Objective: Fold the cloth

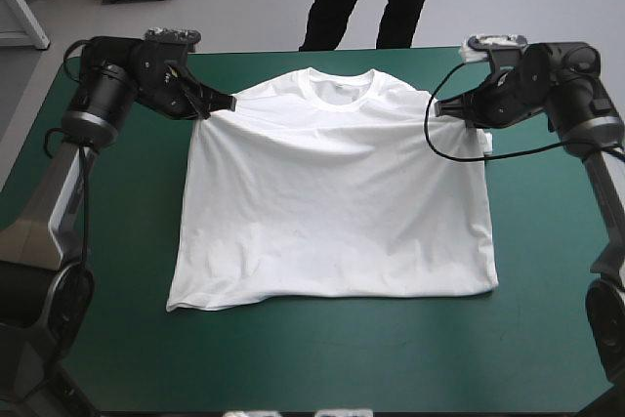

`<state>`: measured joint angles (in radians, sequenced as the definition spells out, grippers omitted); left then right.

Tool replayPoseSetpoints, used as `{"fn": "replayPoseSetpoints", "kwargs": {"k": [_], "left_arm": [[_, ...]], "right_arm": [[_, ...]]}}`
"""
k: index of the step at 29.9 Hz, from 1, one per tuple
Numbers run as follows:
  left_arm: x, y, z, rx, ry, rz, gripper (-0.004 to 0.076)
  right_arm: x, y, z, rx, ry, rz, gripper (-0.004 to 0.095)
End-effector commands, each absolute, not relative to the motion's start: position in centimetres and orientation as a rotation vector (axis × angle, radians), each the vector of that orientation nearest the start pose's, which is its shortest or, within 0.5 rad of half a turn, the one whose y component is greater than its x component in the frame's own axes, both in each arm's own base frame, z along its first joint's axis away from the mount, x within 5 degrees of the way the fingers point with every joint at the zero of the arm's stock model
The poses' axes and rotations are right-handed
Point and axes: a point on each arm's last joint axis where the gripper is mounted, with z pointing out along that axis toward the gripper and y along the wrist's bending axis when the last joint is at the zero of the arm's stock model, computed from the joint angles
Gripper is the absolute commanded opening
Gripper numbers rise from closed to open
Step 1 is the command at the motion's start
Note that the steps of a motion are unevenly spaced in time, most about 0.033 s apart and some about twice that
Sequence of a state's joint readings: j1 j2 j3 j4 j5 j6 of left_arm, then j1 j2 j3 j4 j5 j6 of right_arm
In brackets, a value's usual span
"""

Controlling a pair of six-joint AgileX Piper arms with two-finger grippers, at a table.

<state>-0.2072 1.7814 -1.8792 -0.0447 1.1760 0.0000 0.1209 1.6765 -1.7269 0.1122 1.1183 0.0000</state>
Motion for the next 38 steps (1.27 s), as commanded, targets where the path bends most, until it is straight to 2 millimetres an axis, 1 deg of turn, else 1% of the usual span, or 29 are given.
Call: {"fn": "replayPoseSetpoints", "kwargs": {"k": [1,3,6,11,14,19,22,24,26,28,31,33,36,38], "left_arm": [[34.9,-7.8,44.8,0.242,2.337,-0.165,-0.0009],[33.7,-7.5,46.7,0.237,2.276,-0.170,-0.0009],[32.0,-7.2,49.1,0.232,2.201,-0.176,-0.0009],[29.3,-6.6,52.5,0.222,2.080,-0.185,-0.0009],[27.9,-6.3,54.2,0.218,2.021,-0.193,-0.0009],[26.1,-5.9,56.3,0.203,1.917,-0.207,-0.0009],[25.3,-5.8,57.1,0.197,1.865,-0.213,-0.0009],[25.1,-5.8,57.4,0.195,1.846,-0.214,-0.0009],[25.3,-5.8,57.5,0.198,1.827,-0.211,-0.0009],[26.1,-5.9,57.4,0.194,1.806,-0.210,-0.0009],[27.9,-6.1,57.5,0.180,1.720,-0.187,-0.0009],[29.5,-6.1,57.5,0.172,1.646,-0.141,-0.0009],[31.8,-6.3,57.2,0.174,1.563,-0.085,-0.0009],[33.2,-6.6,56.8,0.173,1.523,-0.076,-0.0009]], "right_arm": [[33.0,4.9,44.6,-0.148,2.336,0.185,-0.0017],[31.8,4.7,46.9,-0.148,2.266,0.186,-0.0017],[30.1,4.5,49.4,-0.150,2.194,0.188,-0.0017],[28.0,4.3,52.5,-0.152,2.100,0.190,-0.0017],[26.9,4.1,54.1,-0.152,2.040,0.190,-0.0017],[25.4,4.0,56.0,-0.151,1.965,0.191,-0.0017],[24.9,3.9,56.6,-0.148,1.927,0.192,-0.0017],[24.9,3.9,56.7,-0.147,1.918,0.192,-0.0017],[25.3,3.9,56.6,-0.144,1.911,0.185,-0.0017],[26.3,3.9,56.4,-0.139,1.895,0.177,-0.0017],[28.6,3.9,56.1,-0.153,1.833,0.121,-0.0017],[30.4,3.8,55.7,-0.149,1.793,0.077,-0.0017],[32.9,3.7,55.0,-0.147,1.724,0.009,-0.0017],[34.4,3.9,54.6,-0.147,1.680,0.003,-0.0017]]}}
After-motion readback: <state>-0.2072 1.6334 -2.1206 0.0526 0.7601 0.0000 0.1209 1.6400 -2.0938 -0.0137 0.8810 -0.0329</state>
